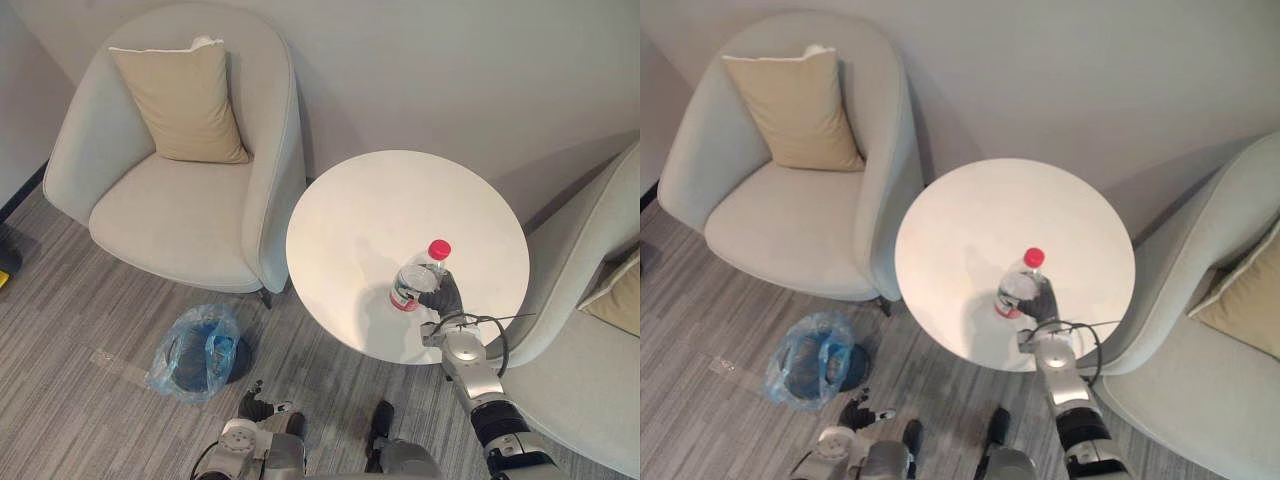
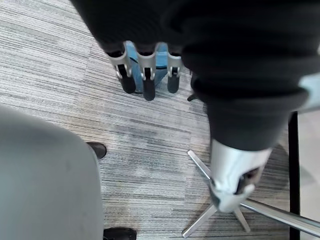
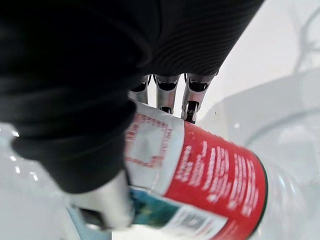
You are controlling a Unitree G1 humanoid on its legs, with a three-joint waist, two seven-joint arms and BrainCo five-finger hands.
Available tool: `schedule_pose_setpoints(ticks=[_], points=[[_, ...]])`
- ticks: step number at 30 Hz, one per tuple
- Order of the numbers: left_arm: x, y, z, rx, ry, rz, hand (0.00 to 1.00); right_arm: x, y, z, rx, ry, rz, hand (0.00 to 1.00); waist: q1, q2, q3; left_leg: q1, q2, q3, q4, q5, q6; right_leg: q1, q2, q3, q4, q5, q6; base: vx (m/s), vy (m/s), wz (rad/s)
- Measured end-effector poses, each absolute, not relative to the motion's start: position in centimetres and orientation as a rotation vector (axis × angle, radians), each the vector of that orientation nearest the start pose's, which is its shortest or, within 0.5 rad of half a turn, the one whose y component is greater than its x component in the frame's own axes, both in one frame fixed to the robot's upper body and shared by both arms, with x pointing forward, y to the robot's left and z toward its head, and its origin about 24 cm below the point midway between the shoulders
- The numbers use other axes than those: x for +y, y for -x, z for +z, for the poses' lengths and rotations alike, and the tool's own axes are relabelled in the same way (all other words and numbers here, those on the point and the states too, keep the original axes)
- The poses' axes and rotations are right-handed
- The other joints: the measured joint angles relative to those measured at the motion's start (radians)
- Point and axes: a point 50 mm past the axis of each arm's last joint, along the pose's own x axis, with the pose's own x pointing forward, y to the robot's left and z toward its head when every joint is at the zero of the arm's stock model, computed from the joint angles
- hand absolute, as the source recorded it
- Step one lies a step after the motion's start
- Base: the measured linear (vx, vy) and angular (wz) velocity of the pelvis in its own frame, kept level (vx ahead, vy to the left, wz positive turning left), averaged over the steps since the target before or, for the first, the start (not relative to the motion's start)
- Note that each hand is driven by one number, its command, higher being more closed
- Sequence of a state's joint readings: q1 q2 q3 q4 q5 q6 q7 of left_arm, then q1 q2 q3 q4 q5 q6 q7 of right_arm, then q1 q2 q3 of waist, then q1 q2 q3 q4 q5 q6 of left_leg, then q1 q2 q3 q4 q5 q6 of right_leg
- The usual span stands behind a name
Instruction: Gather rubbish on tea table into small bin, then transfer packed bag to large trash can.
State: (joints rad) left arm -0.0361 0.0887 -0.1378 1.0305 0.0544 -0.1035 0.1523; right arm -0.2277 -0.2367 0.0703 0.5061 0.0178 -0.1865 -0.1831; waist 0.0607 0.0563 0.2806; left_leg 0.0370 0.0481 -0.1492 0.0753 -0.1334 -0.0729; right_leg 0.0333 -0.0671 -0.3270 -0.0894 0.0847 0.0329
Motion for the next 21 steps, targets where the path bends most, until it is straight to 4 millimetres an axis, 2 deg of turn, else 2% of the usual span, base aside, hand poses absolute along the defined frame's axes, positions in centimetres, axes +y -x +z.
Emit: schedule_pose_setpoints(ticks=[3,8,13,21], points=[[16.9,-15.4,-14.2,0.876,-0.265,0.018,0.0,-19.2,-28.2,0.6,0.094,0.225,-0.095,1.0,0.0,0.0,0.0,0.001,-0.001,-0.002,0.0,0.0,0.0,0.002,0.0,0.001,0.0,0.0,0.0,0.0,0.0,0.0],[16.9,-15.3,-14.3,0.879,-0.265,0.018,0.0,-18.6,-25.8,1.9,0.008,0.198,-0.045,1.0,-0.005,-0.003,-0.002,0.008,-0.004,0.004,0.001,0.0,0.0,0.003,-0.004,0.014,0.0,0.001,0.001,-0.01,0.012,-0.04],[16.8,-15.3,-14.3,0.881,-0.274,0.011,0.0,-18.6,-24.3,1.7,0.005,0.19,-0.024,1.0,-0.009,-0.009,-0.005,0.021,-0.004,0.026,0.0,0.0,0.0,0.005,-0.003,0.041,0.0,0.007,0.004,-0.03,0.015,-0.16],[17.1,-14.7,-14.7,0.918,-0.299,0.004,0.0,-18.0,-21.7,1.5,0.012,0.14,-0.028,1.0,-0.031,-0.035,-0.029,0.044,-0.004,0.062,-0.002,-0.001,0.001,0.005,-0.003,0.085,-0.005,0.021,0.005,-0.05,0.019,-0.15]])
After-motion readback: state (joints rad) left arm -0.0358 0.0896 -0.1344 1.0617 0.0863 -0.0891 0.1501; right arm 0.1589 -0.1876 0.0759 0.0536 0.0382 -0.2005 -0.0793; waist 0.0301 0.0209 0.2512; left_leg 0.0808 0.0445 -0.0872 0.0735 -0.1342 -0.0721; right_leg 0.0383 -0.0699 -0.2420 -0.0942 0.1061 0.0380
